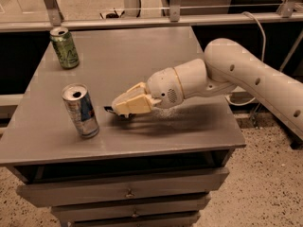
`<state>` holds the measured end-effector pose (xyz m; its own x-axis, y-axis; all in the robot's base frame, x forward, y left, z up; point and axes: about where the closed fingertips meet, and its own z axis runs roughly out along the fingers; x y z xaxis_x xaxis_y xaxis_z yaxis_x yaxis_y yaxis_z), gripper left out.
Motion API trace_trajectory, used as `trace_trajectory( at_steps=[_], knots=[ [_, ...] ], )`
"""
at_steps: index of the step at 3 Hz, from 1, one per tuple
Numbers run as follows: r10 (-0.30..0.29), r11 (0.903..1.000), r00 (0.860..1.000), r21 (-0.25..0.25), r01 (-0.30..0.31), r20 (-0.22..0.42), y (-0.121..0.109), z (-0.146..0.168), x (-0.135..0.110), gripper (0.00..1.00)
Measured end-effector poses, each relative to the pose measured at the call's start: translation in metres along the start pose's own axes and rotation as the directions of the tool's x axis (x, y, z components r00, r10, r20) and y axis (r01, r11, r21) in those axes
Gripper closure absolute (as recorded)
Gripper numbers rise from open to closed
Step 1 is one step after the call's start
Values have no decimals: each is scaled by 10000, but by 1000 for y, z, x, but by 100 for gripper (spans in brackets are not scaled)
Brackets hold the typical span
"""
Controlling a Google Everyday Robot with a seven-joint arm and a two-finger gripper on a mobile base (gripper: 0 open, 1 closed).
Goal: Move rxbar blueberry near redbull can
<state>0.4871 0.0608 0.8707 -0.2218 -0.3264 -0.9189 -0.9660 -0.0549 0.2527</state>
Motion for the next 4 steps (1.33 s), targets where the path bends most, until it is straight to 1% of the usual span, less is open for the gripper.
trace_trajectory(
  at_steps=[1,2,3,4],
  knots=[
    [-11,9996,10000,-277,11,-1,5,9,-2,82],
    [-21,9998,10000,-219,19,-70,3,7,-1,57],
    [-11,10000,9999,44,11,-171,-2,-1,0,28],
    [21,9998,9997,211,-16,-227,-6,-6,0,5]
  ],
)
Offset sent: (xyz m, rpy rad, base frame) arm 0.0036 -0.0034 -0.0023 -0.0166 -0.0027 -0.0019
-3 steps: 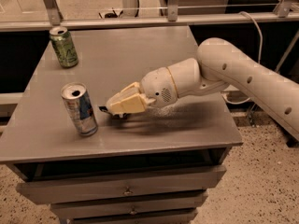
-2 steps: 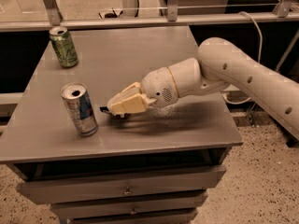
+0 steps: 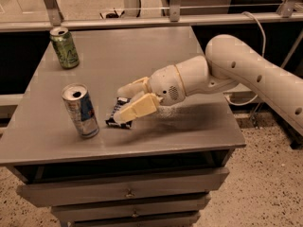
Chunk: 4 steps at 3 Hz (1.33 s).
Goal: Move rxbar blueberry near redbull can
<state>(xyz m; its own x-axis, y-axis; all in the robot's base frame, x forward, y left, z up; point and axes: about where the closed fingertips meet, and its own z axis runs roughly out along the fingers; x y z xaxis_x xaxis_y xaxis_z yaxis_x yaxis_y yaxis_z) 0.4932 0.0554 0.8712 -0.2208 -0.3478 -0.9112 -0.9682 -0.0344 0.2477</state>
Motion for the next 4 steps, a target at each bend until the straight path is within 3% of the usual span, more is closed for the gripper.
trace_trajectory(
  at_steps=[1,2,3,4],
  knots=[
    [9,9999,10000,143,-9,-8,-2,-5,1,0],
    [-93,9960,9998,883,108,-168,-11,-25,2,0],
    [-464,9562,9981,2871,562,-409,-53,-102,12,0],
    [-1132,8901,9930,4408,1161,-329,-88,-178,3,0]
  ],
)
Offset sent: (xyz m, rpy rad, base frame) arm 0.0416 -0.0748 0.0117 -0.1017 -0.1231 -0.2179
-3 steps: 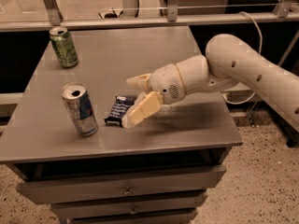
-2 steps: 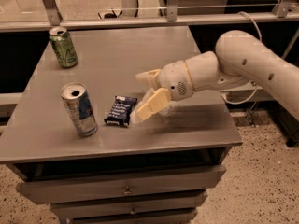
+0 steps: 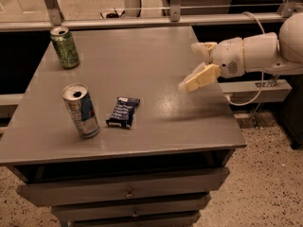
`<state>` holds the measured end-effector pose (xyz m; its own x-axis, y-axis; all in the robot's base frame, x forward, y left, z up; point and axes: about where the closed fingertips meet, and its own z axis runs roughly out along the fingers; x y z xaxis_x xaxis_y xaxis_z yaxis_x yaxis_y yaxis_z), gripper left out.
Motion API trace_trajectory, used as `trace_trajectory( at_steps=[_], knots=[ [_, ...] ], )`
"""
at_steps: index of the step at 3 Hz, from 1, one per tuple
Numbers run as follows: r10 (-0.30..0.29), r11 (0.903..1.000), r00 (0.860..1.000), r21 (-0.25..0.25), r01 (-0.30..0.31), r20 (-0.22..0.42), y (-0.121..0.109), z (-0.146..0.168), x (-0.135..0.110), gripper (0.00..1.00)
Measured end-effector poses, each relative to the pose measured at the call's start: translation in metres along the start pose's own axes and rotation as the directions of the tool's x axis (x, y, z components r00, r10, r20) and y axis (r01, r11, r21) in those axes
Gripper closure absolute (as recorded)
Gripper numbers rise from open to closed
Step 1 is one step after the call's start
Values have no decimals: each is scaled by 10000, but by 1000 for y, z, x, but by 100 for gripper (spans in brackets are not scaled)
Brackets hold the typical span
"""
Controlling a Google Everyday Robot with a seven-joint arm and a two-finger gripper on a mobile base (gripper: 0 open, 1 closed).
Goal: Move rxbar blueberry near redbull can
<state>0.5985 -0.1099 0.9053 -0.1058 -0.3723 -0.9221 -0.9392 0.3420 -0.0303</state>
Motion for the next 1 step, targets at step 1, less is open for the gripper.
trace_trajectory(
  at_steps=[1],
  knots=[
    [0,10000,10000,0,0,0,0,0,0,0]
  ],
)
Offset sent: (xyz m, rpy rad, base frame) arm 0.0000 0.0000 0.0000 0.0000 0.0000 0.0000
